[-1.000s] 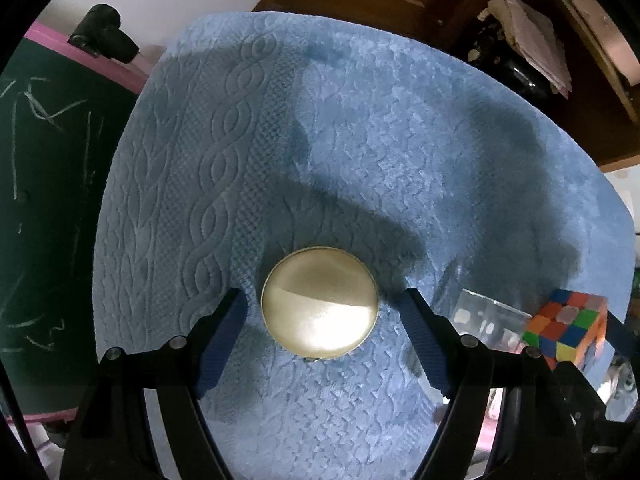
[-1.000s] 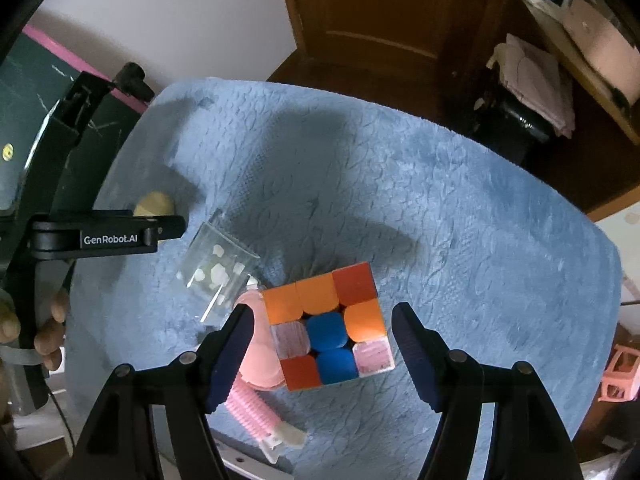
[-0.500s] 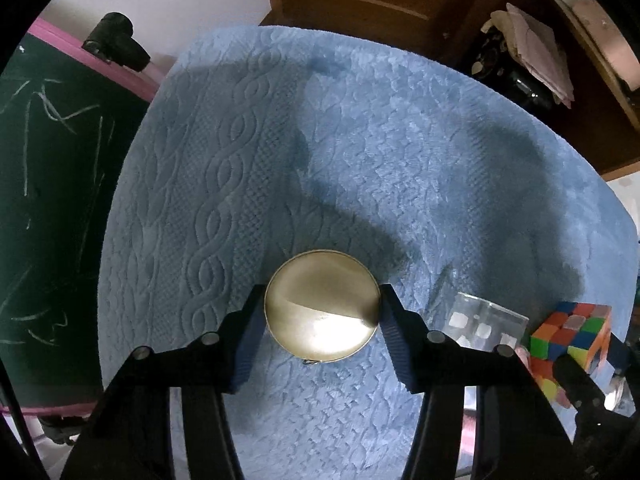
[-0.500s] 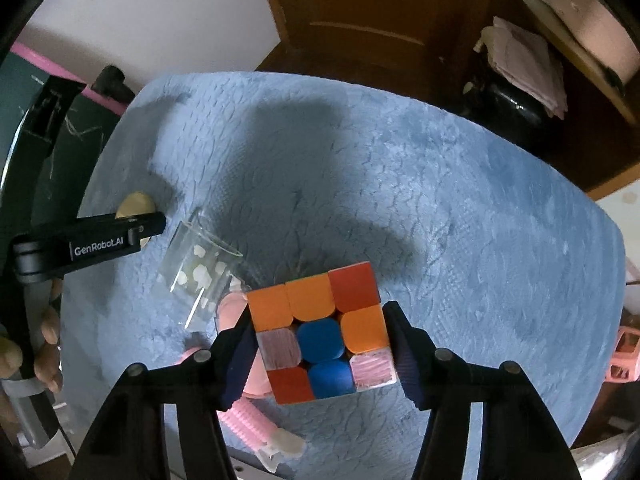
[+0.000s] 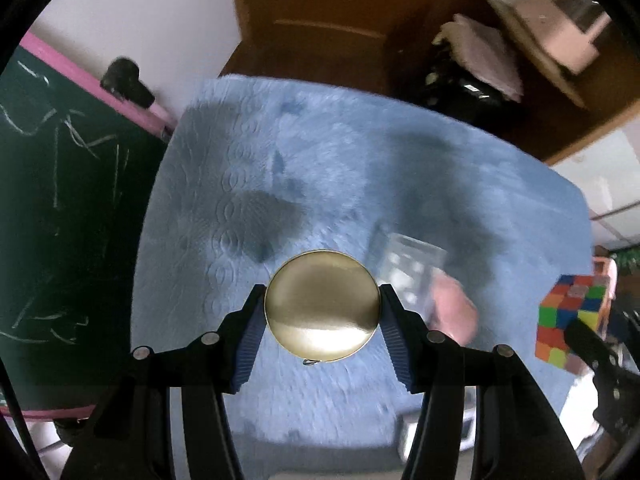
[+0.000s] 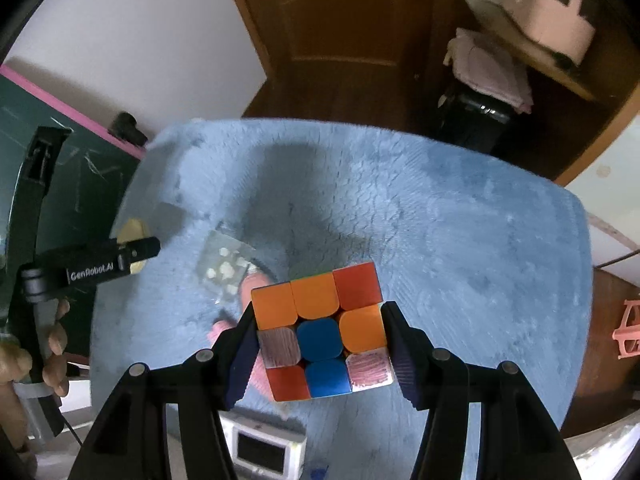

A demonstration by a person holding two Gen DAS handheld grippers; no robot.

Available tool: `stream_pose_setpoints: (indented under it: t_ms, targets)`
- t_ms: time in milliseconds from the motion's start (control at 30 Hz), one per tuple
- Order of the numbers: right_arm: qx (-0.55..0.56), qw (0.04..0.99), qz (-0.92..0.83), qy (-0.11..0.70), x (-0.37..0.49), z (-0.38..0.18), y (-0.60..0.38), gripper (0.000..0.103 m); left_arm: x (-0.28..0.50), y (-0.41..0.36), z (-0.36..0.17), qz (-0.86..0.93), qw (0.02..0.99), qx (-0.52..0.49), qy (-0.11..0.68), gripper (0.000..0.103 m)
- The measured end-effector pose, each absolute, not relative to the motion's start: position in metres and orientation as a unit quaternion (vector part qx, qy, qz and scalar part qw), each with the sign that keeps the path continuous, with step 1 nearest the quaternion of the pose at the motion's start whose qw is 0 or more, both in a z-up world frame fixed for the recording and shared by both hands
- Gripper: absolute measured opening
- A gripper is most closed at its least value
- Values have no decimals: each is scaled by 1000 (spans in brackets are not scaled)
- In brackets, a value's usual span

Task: Organize rigid objects
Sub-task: 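Carry gold tin into tray with left tool while right tool carries Rubik's cube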

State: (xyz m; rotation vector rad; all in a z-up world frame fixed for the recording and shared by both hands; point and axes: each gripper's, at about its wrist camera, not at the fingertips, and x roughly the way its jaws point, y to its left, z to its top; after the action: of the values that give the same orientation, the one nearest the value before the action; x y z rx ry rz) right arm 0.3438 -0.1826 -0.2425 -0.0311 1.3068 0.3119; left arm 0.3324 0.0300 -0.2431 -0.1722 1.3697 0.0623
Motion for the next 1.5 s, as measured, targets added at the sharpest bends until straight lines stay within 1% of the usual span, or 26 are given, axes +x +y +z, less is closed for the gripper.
stream_pose_setpoints:
  t_ms: [300,467,633,733,867,1000,1133,1333,1500]
  targets:
    - [27,821,132,555,273,-158,-201,59,262,7,-146,-55,812,-38,580,58]
    - [43,837,124,531,227,-118,-209,59,219,-1,-112,-98,823,-21,559,58]
    - [54,844,120,521,178,-95,-209,60,178,-7,-100,-136,826,-2,547,58]
    - [59,845,117,519,149,-93,-205,60,151,-13,-106,-155,823,18,547,59]
    - [66,838,114,529,114,-105,-200,60,122,-21,-125,-180,813,38,552,59]
    - [62,823,100,556,91,-137,-194,60,102,-29,-154,-184,802,56,565,59]
    - [72,801,78,589,79,-178,-194,60,92,-34,-192,-180,782,60,593,59]
    - [75,780,42,620,73,-231,-195,60,84,-34,-240,-153,768,65,619,59]
    - [80,765,38,638,76,-260,-191,60,82,-33,-264,-141,760,65,631,59]
